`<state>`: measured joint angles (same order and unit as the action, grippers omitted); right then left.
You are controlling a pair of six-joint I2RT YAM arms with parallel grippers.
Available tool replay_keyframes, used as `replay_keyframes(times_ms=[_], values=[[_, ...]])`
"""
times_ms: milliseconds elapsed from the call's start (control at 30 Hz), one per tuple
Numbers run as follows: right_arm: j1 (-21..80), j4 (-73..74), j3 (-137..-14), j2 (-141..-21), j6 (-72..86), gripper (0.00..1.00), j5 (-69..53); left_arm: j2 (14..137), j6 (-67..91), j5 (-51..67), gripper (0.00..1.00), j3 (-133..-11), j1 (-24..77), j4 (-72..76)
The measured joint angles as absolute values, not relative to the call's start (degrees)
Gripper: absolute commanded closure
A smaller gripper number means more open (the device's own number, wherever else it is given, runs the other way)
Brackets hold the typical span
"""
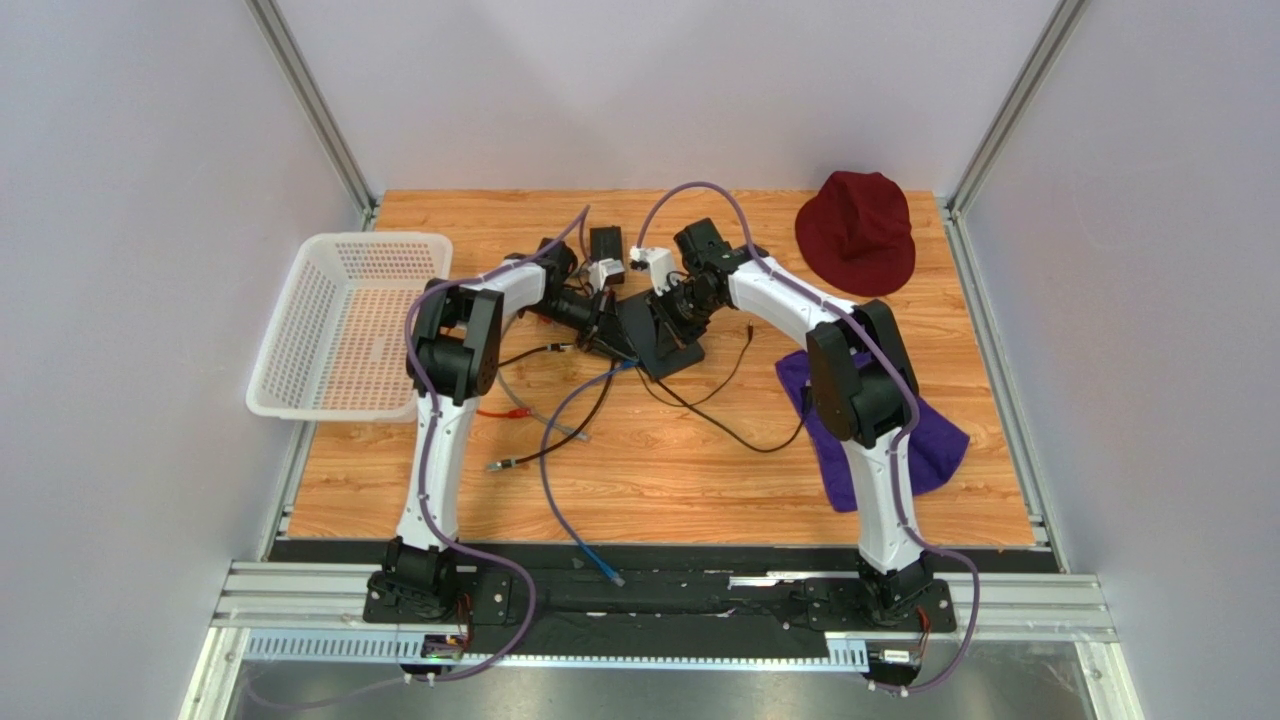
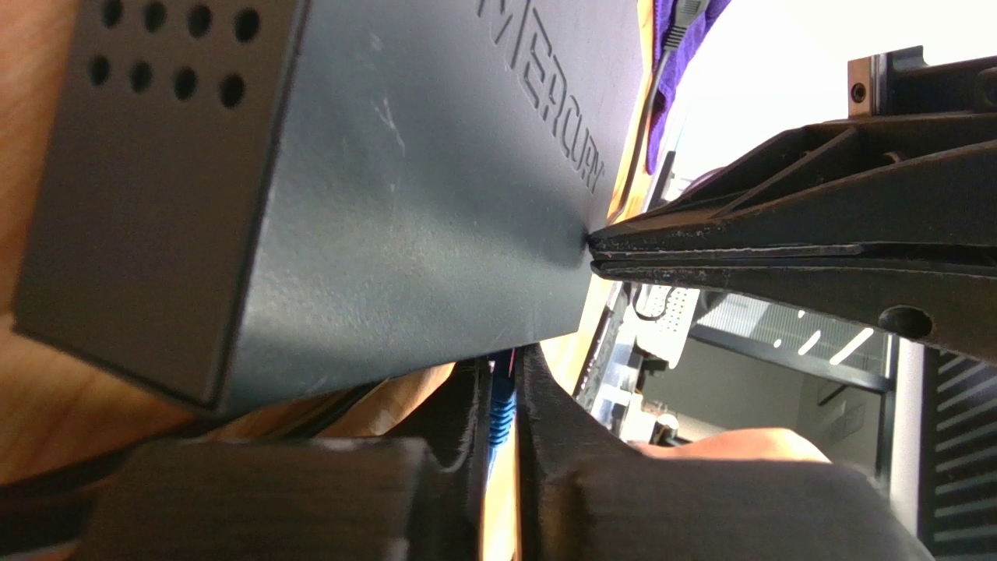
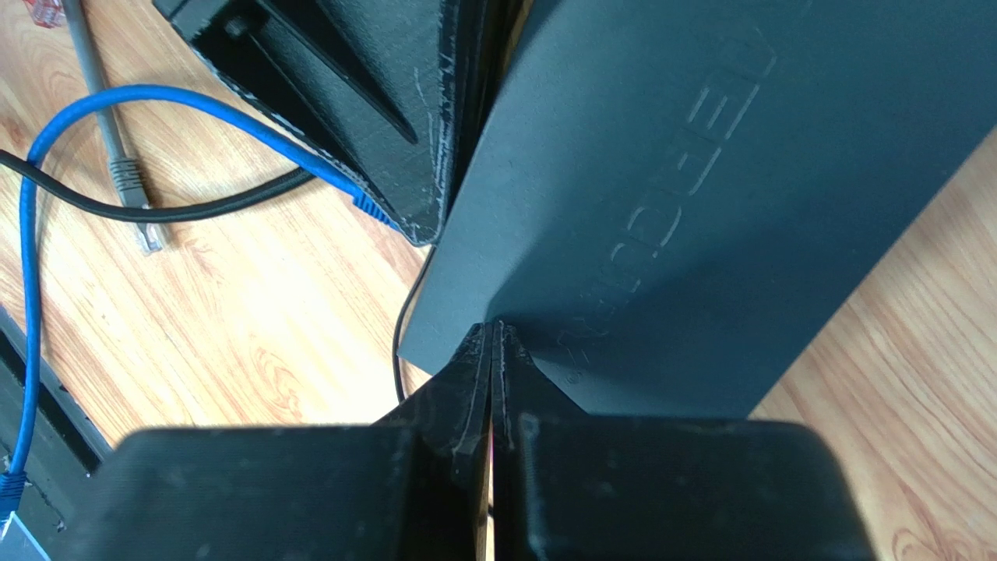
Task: Pull the plug from the switch port
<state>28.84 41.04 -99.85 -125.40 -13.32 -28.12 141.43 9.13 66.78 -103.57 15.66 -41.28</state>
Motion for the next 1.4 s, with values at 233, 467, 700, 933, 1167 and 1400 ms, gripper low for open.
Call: replay_keyframes(times_ms=[233, 467, 700, 933, 1167, 1400], values=[[28.9, 41.1, -100.2, -125.6, -13.3, 1.0, -28.1, 140.5, 8.7, 60.3, 1.0, -106.3, 16.7, -46.5], [28.9, 41.1, -100.6, -125.9, -13.1, 1.0, -28.1, 139.6, 2.6, 54.0, 1.0, -109.5, 18.2, -52.2], [28.7, 41.1, -101.6, -126.6, -12.8, 1.0, -28.1, 139.6, -4.4, 50.5, 1.0, -112.0, 18.6, -59.3], [28.2, 41.0, -101.7, -126.7, -12.7, 1.0, -28.1, 140.1, -8.2, 44.9, 1.0, -112.5, 18.9, -68.5], [27.9, 41.0, -101.7, -126.7, -12.8, 1.0, -28.1, 140.1, -11.2, 45.1, 1.0, -117.4, 17.6, -73.2], [27.9, 41.1, -102.0, -126.7, -13.0, 1.0, -27.7, 140.1, -18.2, 44.9, 1.0, -136.9, 12.2, -76.4]])
